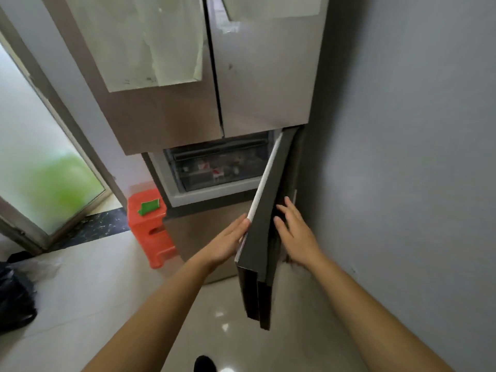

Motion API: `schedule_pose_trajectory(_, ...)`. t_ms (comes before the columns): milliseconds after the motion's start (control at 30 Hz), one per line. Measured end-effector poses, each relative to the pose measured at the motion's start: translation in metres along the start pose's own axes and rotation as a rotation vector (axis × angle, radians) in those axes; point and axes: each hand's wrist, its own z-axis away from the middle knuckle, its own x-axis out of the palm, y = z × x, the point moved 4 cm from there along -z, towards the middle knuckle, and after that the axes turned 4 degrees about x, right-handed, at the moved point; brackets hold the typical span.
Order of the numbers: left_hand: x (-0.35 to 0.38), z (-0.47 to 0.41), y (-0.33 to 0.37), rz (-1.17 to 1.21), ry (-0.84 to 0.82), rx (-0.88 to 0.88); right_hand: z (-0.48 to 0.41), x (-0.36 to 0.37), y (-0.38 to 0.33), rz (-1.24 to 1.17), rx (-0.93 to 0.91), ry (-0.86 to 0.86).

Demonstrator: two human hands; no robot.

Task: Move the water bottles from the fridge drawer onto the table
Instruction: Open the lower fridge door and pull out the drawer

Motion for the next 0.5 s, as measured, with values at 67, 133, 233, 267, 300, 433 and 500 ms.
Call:
schedule_pose_trajectory(67,0.036,-0.02,0.013,-0.026,-0.054,0.043,0.024,-0.025,0.019,-0.138,0.076,0.004)
schedule_pose_trajectory(133,0.07,-0.04,0.029,-0.065,-0.07,0.081,0.048,-0.05,0.038,-0.314,0.185,0.018)
schedule_pose_trajectory(233,0.115,-0.063,0.054,-0.319,-0.079,0.247,0.083,-0.094,0.066,-0.514,0.319,0.037)
schedule_pose_trajectory(267,0.125,-0.069,0.06,-0.429,-0.072,0.285,0.094,-0.11,0.078,-0.534,0.351,0.057)
schedule_pose_trajectory(300,0.135,-0.076,0.067,-0.522,-0.067,0.317,0.104,-0.126,0.086,-0.542,0.376,0.076)
schedule_pose_trajectory(433,0.175,-0.1,0.085,-0.733,-0.131,0.389,0.135,-0.181,0.106,-0.092,0.376,0.218)
schedule_pose_trajectory(500,0.192,-0.112,0.09,-0.785,-0.164,0.379,0.14,-0.19,0.109,0.307,0.339,0.274)
